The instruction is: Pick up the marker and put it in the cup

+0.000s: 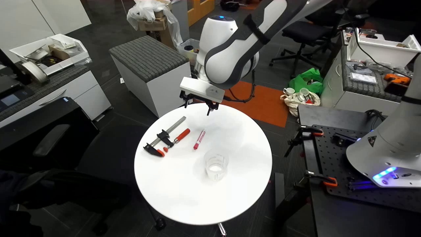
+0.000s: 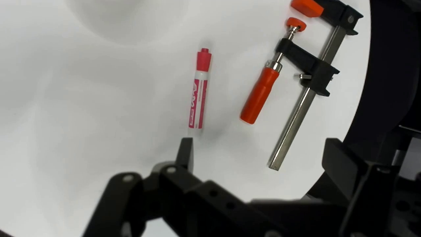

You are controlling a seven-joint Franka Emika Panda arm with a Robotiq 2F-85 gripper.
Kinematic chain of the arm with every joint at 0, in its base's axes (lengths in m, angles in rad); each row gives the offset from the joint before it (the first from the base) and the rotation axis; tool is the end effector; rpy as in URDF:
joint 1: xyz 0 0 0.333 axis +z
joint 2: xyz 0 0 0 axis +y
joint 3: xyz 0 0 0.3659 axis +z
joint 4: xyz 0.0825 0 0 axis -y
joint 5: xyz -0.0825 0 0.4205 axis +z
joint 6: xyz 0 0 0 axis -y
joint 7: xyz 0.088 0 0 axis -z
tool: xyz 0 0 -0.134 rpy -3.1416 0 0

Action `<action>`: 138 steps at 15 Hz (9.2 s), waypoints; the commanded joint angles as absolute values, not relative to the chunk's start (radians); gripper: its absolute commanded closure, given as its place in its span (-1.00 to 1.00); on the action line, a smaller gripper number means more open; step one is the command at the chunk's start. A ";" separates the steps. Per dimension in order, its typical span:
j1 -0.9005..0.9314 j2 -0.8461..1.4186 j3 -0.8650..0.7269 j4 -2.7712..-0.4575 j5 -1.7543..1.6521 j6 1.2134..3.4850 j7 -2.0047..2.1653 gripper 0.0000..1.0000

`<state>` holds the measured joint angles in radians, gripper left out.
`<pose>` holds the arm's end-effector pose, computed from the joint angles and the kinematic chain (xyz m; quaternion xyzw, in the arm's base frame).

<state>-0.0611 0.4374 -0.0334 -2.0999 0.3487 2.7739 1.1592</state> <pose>0.6479 -0.0726 0.2199 -0.7041 0.6964 -0.0634 0.1236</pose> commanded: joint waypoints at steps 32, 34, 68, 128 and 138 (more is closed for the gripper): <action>-0.102 0.769 -0.022 -1.846 0.453 2.695 1.155 -1.00; -0.094 0.768 -0.027 -1.847 0.451 2.665 1.162 -1.00; -0.098 0.870 -0.018 -1.764 0.463 2.643 1.157 -1.00; 0.110 0.329 -0.185 -2.350 0.159 2.837 1.196 0.90; 0.165 0.286 -0.184 -2.349 0.025 2.813 1.215 0.90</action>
